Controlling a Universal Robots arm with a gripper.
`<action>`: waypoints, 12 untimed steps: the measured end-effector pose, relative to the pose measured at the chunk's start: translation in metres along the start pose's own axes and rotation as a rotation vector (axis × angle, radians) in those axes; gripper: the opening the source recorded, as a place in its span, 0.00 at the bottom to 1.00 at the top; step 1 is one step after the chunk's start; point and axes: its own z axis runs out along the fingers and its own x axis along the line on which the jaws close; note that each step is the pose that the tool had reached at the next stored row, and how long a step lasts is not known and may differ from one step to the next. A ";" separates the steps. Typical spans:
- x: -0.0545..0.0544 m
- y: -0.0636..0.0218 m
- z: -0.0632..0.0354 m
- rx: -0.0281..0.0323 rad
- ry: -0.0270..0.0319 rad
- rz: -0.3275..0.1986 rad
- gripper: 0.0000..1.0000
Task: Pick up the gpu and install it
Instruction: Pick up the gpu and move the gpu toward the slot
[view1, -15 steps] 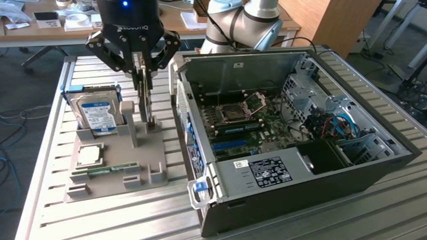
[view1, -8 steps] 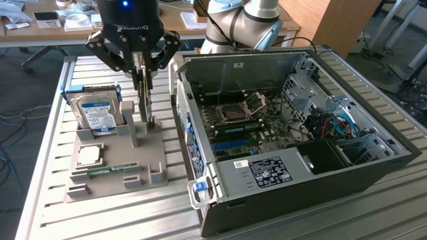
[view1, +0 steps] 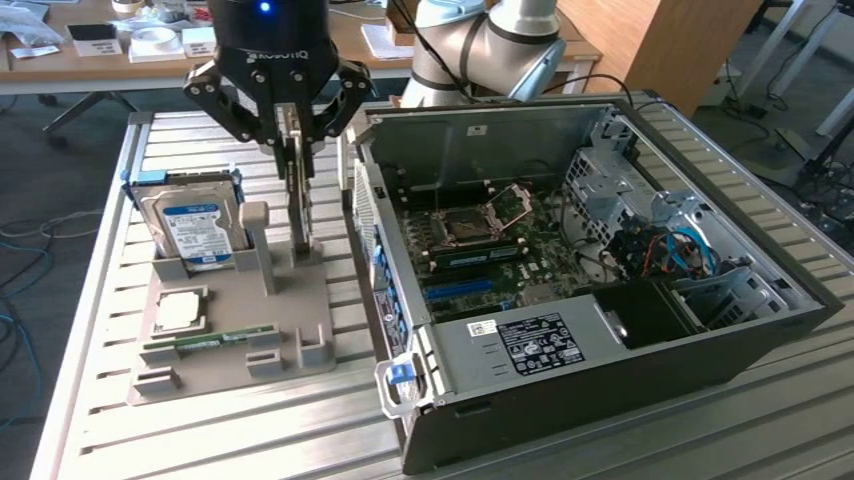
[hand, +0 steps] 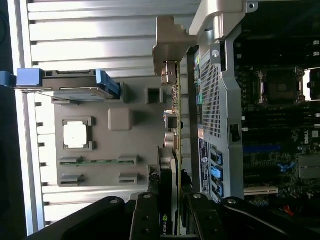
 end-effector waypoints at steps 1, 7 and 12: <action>-0.002 0.0002 -0.0001 -0.0007 0.0001 0.000 0.26; -0.016 0.0013 -0.0003 -0.0066 0.0006 0.000 0.26; -0.032 0.0024 -0.0002 -0.0145 0.0012 0.000 0.26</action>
